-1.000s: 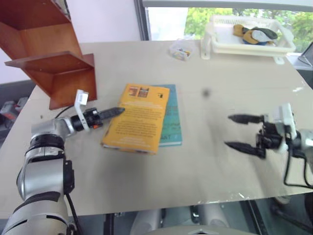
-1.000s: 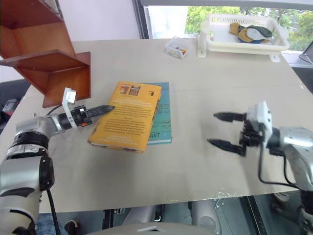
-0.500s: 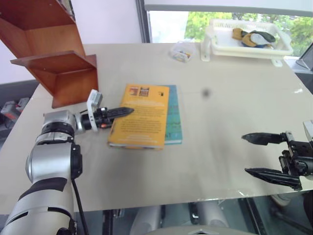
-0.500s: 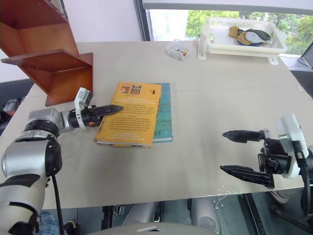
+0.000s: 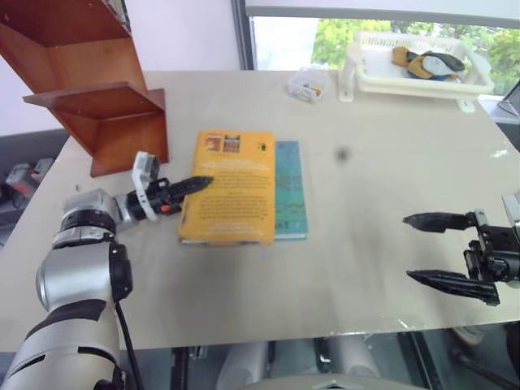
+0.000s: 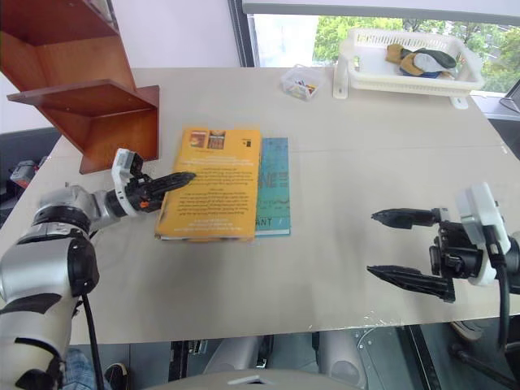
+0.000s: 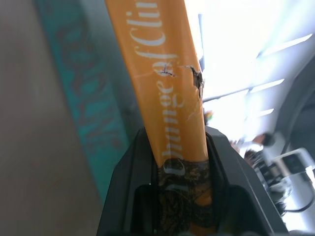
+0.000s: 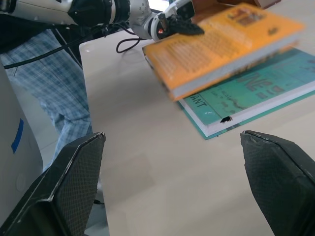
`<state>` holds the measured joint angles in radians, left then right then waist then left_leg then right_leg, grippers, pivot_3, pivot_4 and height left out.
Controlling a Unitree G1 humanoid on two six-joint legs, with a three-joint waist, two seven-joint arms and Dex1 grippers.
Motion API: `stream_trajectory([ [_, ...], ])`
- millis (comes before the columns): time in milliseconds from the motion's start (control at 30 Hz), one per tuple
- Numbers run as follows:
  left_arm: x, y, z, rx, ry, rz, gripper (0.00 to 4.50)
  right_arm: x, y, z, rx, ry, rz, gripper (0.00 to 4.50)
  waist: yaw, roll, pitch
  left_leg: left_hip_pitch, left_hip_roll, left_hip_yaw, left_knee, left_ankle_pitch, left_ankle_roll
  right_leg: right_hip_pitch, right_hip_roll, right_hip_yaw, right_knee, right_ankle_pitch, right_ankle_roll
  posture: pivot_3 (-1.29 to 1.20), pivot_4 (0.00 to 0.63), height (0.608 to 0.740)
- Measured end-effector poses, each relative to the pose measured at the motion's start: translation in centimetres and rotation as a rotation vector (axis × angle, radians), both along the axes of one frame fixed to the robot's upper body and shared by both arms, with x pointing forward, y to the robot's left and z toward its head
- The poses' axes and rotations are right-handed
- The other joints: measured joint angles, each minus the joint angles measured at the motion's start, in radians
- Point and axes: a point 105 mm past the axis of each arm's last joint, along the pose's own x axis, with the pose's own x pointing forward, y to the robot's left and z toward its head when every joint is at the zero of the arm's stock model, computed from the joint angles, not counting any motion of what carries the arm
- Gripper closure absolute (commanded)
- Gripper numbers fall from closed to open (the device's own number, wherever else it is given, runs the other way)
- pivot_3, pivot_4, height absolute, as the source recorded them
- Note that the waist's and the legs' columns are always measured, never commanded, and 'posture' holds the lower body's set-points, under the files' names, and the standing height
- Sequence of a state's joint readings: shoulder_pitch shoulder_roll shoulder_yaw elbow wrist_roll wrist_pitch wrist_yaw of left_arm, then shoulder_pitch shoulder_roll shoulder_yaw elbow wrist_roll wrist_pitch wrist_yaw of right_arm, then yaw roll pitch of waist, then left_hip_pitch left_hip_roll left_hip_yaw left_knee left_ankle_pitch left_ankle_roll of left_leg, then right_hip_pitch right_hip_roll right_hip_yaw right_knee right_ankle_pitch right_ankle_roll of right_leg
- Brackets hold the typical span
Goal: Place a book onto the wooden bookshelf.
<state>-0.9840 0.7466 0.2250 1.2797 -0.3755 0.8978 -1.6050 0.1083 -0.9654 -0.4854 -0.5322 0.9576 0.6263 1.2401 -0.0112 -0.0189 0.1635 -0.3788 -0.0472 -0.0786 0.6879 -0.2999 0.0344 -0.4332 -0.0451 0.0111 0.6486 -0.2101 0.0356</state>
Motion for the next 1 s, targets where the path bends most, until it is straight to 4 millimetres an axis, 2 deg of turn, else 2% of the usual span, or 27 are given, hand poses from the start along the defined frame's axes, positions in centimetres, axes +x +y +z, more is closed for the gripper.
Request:
stream_trajectory([
  [133, 0.3, 0.2, 2.1, -0.003, -0.125, 0.006, 3.84, 0.6, -0.3, 0.5, 0.010, -0.011, 0.013, 0.00, 0.002, 0.000, 0.000, -0.001, -0.001, -0.001, 0.000, 0.001, -0.002, 0.000, -0.002, 0.001, -0.001, 0.000, 0.000, 0.00, 0.150, 0.740],
  [200, 1.4, 0.1, 3.5, 0.077, -0.240, 0.062, 3.84, 1.2, -0.4, 1.1, 0.028, -0.030, 0.028, 0.00, 0.004, -0.001, 0.000, -0.001, -0.001, -0.001, 0.000, 0.002, -0.004, 0.000, -0.003, 0.001, -0.001, 0.000, 0.000, 0.00, 0.150, 0.740],
  [333, 2.5, -1.6, 7.7, 0.212, -0.485, 0.095, 3.84, 3.2, -1.0, 2.9, 0.105, -0.072, 0.027, 0.00, 0.009, -0.001, 0.001, -0.002, -0.001, -0.001, 0.000, 0.002, -0.004, 0.000, -0.004, 0.002, -0.002, 0.001, 0.000, 0.00, 0.150, 0.740],
  [367, 2.5, -1.9, 9.0, 0.246, -0.549, 0.101, 3.84, 3.7, -1.3, 3.3, 0.138, -0.077, 0.022, 0.00, 0.010, -0.001, 0.001, -0.002, -0.001, -0.002, -0.001, 0.002, -0.004, -0.001, -0.003, 0.001, -0.002, 0.001, 0.000, 0.00, 0.150, 0.740],
  [433, 2.6, -2.4, 10.1, 0.296, -0.612, 0.117, 3.84, 4.7, -1.7, 4.2, 0.208, -0.094, 0.013, 0.00, 0.008, -0.001, 0.001, -0.003, -0.001, -0.001, -0.001, 0.002, -0.004, -0.002, -0.003, 0.002, -0.003, 0.001, 0.000, 0.00, 0.150, 0.740],
  [533, 2.3, -4.4, 12.7, 0.397, -0.761, 0.107, 3.84, 6.4, -2.6, 5.9, 0.323, -0.128, -0.001, 0.00, 0.009, -0.001, 0.001, -0.005, -0.002, -0.001, -0.001, 0.002, -0.004, -0.004, -0.004, 0.003, -0.003, 0.001, 0.000, 0.00, 0.150, 0.740],
  [567, 1.9, -5.4, 14.5, 0.438, -0.853, 0.104, 3.84, 7.0, -3.0, 6.3, 0.362, -0.131, -0.008, 0.00, 0.009, -0.001, 0.001, -0.006, -0.002, -0.001, -0.002, 0.002, -0.004, -0.006, -0.004, 0.003, -0.003, 0.001, 0.000, 0.00, 0.150, 0.740],
  [733, 0.5, -6.9, 18.8, 0.555, -1.093, 0.129, 3.84, 8.0, -3.9, 6.4, 0.441, -0.116, -0.017, 0.00, 0.009, -0.001, 0.001, -0.008, -0.002, 0.000, -0.002, 0.002, -0.004, -0.008, -0.004, 0.003, -0.004, 0.001, 0.000, 0.00, 0.150, 0.740],
  [900, -1.3, -7.2, 23.1, 0.885, -1.442, 0.189, 3.84, 8.5, -4.4, 6.3, 0.471, -0.119, -0.021, 0.00, 0.005, 0.000, 0.001, -0.007, -0.002, 0.001, -0.003, 0.002, -0.004, -0.008, -0.003, 0.004, -0.004, 0.001, 0.000, 0.00, 0.150, 0.740],
  [1000, -2.0, -6.5, 24.9, 1.196, -1.626, 0.232, 3.84, 8.8, -4.9, 6.5, 0.497, -0.124, -0.028, 0.00, 0.003, 0.001, 0.001, -0.005, -0.002, 0.002, -0.004, 0.002, -0.004, -0.007, -0.003, 0.005, -0.003, 0.001, 0.000, 0.00, 0.150, 0.740],
])
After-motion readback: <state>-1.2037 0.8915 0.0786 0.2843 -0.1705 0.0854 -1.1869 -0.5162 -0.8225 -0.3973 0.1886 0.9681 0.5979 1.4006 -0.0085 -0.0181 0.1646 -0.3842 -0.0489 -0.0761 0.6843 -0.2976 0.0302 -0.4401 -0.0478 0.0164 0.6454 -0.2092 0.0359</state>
